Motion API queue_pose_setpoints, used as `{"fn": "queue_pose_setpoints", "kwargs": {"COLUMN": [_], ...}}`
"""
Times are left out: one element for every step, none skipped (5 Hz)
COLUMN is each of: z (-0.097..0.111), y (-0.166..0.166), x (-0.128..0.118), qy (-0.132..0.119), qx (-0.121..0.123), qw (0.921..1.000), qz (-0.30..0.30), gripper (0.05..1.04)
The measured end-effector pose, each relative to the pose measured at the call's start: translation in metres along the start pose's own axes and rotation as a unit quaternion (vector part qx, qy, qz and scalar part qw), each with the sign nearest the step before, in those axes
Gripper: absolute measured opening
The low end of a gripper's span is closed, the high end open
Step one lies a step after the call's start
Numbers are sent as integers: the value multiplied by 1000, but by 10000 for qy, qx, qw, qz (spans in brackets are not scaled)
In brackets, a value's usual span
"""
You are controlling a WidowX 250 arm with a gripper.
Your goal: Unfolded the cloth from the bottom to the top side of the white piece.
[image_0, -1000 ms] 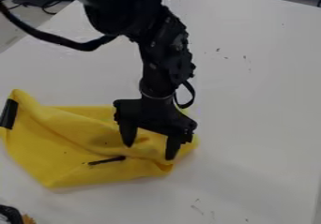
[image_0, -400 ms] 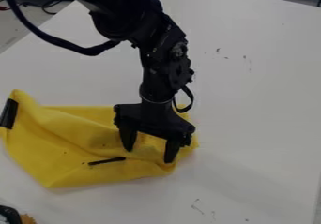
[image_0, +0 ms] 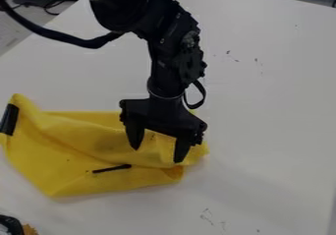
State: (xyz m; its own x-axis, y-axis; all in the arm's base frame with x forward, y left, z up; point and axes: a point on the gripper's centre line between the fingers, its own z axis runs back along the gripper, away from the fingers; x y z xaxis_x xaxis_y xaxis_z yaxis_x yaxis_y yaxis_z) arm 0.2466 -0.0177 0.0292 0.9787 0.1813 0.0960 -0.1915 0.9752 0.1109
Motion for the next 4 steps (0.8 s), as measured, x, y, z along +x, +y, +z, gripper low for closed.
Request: {"fn": "queue_pose_setpoints", "kwargs": {"z": [-8,-22,-24,-23], "y": [6,6,7,9], "x": [-3,-9,-9,-10], "qy": [-47,40,4,86], "qx": [-145,-263,-291,-228], "qw": [9998,9996,9995,9997], "qz": [107,118,82,89], "gripper": [1001,964,690,389]}}
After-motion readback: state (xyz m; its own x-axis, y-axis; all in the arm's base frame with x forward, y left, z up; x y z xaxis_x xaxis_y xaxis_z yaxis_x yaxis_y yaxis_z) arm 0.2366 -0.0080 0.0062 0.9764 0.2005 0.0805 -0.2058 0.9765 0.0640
